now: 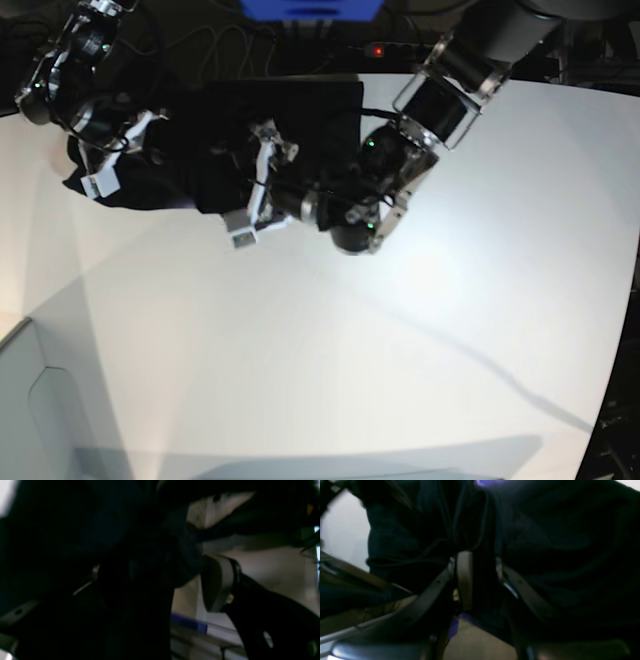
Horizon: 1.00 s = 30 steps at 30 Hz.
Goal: Fold the T-shirt properly
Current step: 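Release the fabric with the right gripper and raise it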
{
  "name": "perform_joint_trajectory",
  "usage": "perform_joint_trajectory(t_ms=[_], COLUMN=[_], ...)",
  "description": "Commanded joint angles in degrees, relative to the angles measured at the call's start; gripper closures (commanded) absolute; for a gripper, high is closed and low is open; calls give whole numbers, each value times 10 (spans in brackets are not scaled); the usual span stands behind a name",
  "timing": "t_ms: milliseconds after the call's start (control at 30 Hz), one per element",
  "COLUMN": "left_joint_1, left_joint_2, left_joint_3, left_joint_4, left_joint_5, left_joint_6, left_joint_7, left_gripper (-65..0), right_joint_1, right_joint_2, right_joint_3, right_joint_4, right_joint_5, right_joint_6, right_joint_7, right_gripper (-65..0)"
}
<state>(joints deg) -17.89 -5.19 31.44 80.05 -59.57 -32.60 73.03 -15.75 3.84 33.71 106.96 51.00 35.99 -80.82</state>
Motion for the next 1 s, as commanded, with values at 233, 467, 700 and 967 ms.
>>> perform_joint_trajectory(t_ms=[233, 467, 700, 967], left_joint_1=[54, 112, 146, 170], left_joint_2=[-48, -79, -86, -66], left_joint_3=[-131, -132, -133, -136], left_joint_4=[93, 100, 95, 81], left_joint_5=[-11, -6, 68, 245], left_joint_6=[-1, 1, 3, 3], left_joint_7=[-7, -7, -8, -34], left_gripper=[-477, -476, -313, 0], right_joint_1=[18, 50, 46, 45], right_joint_2=[16, 26, 15, -4], right_joint_3=[5, 32, -33, -176], right_joint_4=[9, 10, 73, 96], right_joint_5=[11, 12, 15, 15], right_joint_6=[-11, -11, -11, -11], right_joint_7=[8, 8, 8, 8], right_gripper=[-135, -135, -132, -131])
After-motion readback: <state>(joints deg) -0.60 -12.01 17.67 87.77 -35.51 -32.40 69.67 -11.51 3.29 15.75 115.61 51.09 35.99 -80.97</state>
